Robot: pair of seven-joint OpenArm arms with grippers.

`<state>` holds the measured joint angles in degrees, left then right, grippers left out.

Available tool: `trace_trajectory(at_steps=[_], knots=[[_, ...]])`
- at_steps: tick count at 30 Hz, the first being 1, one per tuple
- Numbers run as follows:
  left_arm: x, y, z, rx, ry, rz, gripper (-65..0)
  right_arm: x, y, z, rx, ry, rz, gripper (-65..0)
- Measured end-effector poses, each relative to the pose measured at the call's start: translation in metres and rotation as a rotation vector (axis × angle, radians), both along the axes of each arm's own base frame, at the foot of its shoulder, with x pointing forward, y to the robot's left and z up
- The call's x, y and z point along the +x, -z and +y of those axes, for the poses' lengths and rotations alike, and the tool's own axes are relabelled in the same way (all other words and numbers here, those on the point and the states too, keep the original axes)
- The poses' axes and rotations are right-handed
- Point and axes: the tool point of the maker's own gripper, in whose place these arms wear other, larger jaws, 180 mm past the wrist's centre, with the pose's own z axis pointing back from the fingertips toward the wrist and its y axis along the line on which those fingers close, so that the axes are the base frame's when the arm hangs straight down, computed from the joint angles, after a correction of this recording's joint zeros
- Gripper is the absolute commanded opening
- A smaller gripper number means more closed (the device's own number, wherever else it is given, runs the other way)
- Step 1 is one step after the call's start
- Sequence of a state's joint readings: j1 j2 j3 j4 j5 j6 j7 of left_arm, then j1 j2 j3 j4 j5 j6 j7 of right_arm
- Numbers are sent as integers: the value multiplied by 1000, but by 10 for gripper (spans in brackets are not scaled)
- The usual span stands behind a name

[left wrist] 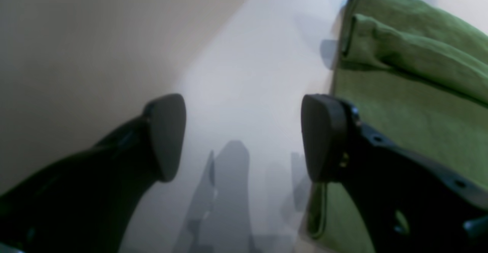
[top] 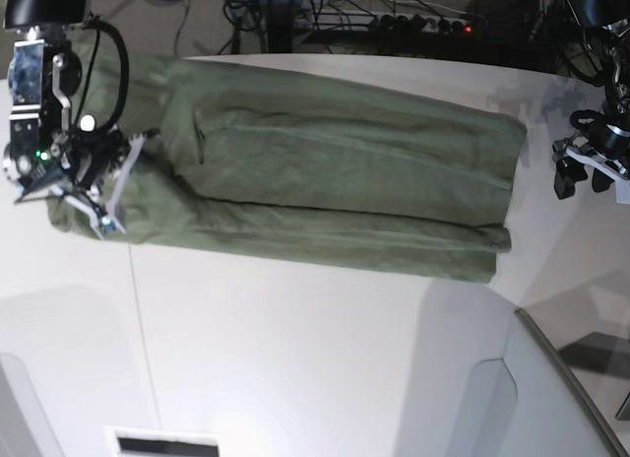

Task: Layout the t-shirt on the table in an organized manner, then fold the t-shirt properly
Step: 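Move both grippers over the folded shirt to new grasp points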

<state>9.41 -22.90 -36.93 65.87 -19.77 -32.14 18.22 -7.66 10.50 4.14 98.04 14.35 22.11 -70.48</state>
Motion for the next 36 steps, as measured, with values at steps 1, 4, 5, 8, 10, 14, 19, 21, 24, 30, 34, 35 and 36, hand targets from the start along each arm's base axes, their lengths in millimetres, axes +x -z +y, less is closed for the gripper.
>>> trace_trajectory(at_steps=[1,4,5,8,10,14,19,21,24,30,34,35,36], knots=[[0,0,0,-1,0,-1,-211,-8,4,1,5,2,18,-650],[0,0,0,-1,0,-1,-211,-21,11,10,27,5,46,-650],[0,0,0,0,0,-1,-211,-23,13,16,43,8,46,-650],[7,-1,-4,-1,12,-4,-211,-30,17,29,74,14,64,-645],[14,-1,-11,-1,40,-4,-211,-30,17,35,91,16,64,-594],[16,5,-24,-11,81,9,-211,-35,19,35,88,17,74,-378],[16,5,-24,-11,79,9,-211,-28,14,3,69,121,44,-411],[16,5,-25,-12,79,8,-211,-27,6,-16,26,139,24,-461],[16,6,-25,-13,79,10,-263,-6,-18,-40,-27,141,-72,-548],[18,8,-33,-30,72,3,-650,47,-42,-63,-19,174,-265,-650],[29,4,-70,-39,145,-25,-650,39,-34,-56,-4,179,-235,-650],[35,1,-88,-40,205,-32,-650,41,-33,-50,14,181,-240,-650],[40,-2,-106,-40,258,-44,-650,43,-32,-43,28,184,-245,-650]])
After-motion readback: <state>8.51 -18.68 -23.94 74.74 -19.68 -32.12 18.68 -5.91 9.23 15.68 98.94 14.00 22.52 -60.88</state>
